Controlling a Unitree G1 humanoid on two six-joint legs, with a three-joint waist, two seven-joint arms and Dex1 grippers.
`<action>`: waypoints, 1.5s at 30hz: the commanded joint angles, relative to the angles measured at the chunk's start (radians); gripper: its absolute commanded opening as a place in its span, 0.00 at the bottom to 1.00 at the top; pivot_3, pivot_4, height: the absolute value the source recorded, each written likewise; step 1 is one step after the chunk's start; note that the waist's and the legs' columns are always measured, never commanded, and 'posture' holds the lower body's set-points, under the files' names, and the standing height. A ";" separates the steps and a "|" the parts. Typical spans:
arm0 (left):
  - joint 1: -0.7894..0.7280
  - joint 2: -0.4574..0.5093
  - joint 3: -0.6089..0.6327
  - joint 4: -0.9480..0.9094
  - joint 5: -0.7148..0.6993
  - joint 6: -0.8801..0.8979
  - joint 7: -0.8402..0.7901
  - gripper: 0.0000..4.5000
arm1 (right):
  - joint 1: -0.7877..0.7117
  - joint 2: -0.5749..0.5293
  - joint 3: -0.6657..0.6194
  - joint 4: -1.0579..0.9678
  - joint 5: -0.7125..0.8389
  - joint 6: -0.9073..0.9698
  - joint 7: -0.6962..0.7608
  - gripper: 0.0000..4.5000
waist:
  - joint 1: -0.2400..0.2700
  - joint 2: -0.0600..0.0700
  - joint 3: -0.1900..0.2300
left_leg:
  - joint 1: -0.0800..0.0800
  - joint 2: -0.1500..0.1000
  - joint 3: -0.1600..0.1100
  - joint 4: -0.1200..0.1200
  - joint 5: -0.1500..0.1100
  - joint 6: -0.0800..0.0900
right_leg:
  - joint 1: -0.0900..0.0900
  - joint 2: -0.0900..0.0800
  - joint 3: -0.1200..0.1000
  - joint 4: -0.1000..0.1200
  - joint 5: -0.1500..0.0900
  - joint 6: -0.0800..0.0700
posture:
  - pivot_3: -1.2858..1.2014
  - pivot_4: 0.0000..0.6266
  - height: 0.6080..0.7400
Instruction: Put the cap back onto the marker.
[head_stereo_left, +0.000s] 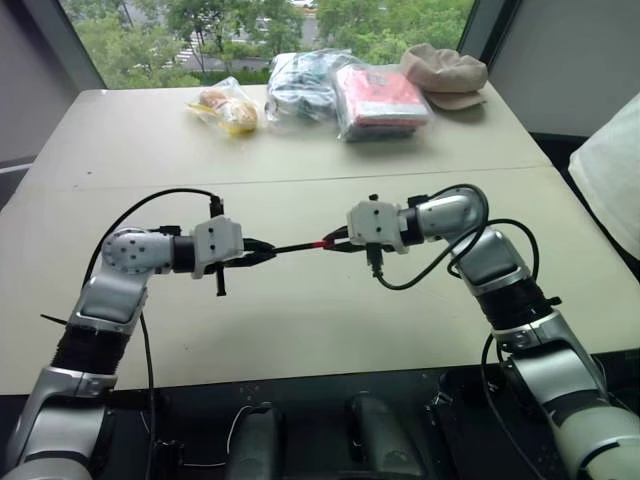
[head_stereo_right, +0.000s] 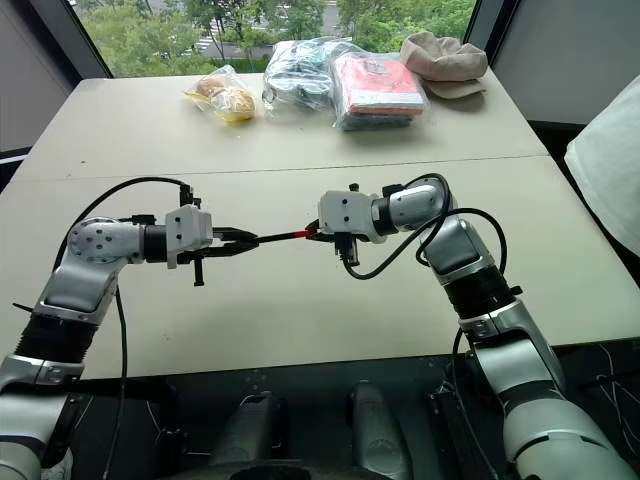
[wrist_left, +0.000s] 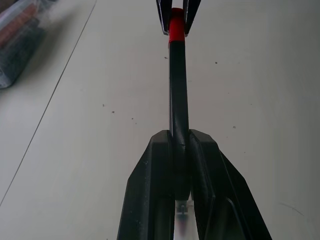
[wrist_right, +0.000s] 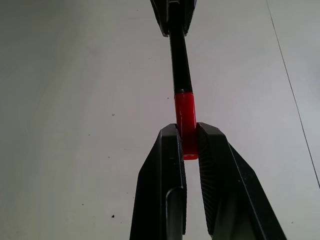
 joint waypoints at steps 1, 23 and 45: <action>-0.019 -0.024 -0.026 -0.031 -0.002 -0.006 0.006 0.00 | -0.026 0.055 0.035 -0.093 0.053 -0.069 0.017 0.00 | 0.000 0.000 0.000 | 0.000 0.000 0.000 0.000 0.000 0.000 | 0.000 0.000 0.000 0.000 0.000 0.000 | 0.52 0.24 1.00; 0.306 0.019 0.188 -0.364 -0.041 0.374 0.330 0.00 | -0.024 -0.023 -0.060 -0.025 0.094 -0.039 -0.024 0.90 | 0.000 0.000 0.000 | 0.000 0.000 -0.001 0.000 0.000 0.000 | 0.000 0.000 0.000 0.000 0.000 0.000 | 0.52 0.24 1.00; 0.415 -0.384 0.524 -0.788 -0.108 1.304 1.000 0.00 | 0.003 0.008 -0.228 -0.242 0.413 0.349 -0.137 0.90 | 0.002 -0.001 0.000 | 0.001 0.000 -0.002 0.000 0.000 0.000 | 0.000 -0.001 0.000 0.001 0.000 0.000 | 0.52 0.24 1.00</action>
